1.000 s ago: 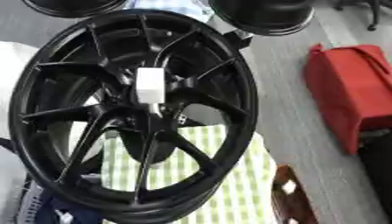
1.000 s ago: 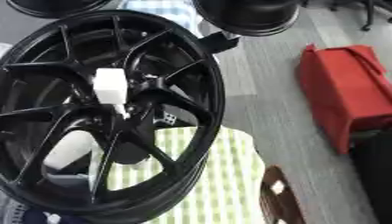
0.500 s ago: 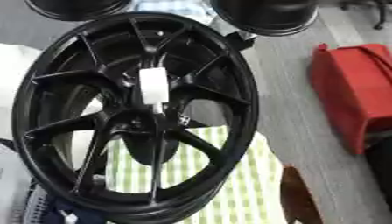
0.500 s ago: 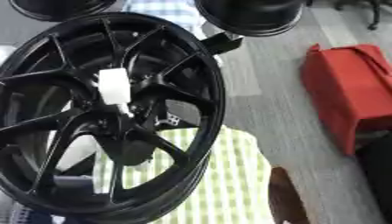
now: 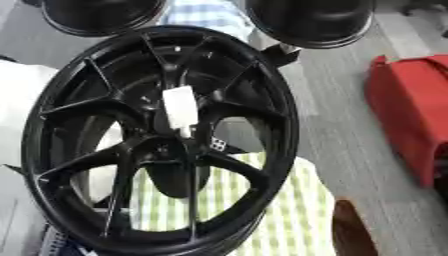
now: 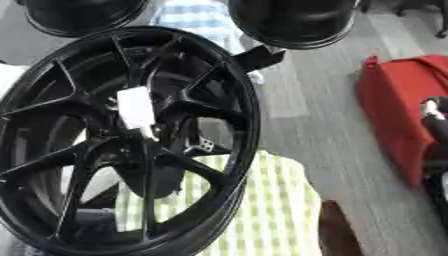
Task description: Pull the pin out of the wheel hub.
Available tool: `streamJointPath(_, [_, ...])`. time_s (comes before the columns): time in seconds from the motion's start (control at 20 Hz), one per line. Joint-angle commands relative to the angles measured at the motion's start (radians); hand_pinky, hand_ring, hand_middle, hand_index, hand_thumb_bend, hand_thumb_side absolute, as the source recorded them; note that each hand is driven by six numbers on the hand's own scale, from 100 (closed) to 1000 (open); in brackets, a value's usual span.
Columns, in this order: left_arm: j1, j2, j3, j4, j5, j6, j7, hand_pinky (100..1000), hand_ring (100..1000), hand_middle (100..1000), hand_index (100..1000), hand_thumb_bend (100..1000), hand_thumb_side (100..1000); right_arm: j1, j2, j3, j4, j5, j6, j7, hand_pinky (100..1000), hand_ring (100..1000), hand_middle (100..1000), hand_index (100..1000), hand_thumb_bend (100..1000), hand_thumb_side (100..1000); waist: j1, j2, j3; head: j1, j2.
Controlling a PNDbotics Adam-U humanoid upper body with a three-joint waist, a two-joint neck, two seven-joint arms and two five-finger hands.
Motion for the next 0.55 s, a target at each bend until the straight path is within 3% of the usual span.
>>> streamJointPath(0.05, [-0.023,0.009,-0.007,-0.018,-0.006,0.001,-0.008,804,890,582,738,677,495,-0.015,0.003,0.000,0.040,-0.049,-0.081,-0.016,702,715,670,775,212,503,0.002,-0.011,0.000,-0.004,-0.020])
streamJointPath(0.25, [-0.031,0.004,-0.015,-0.014,-0.015,-0.003,-0.008,804,889,581,737,676,493,-0.018,0.013,0.011,0.093,-0.099,-0.184,0.002,700,715,666,771,228,494,0.006,-0.011,0.000,-0.005,-0.022])
streamJointPath(0.55, [-0.040,-0.005,-0.020,-0.016,-0.033,-0.009,-0.009,803,889,581,737,677,488,-0.037,0.036,0.017,0.151,-0.141,-0.255,0.048,693,702,654,754,209,494,0.020,-0.011,0.008,0.002,-0.030])
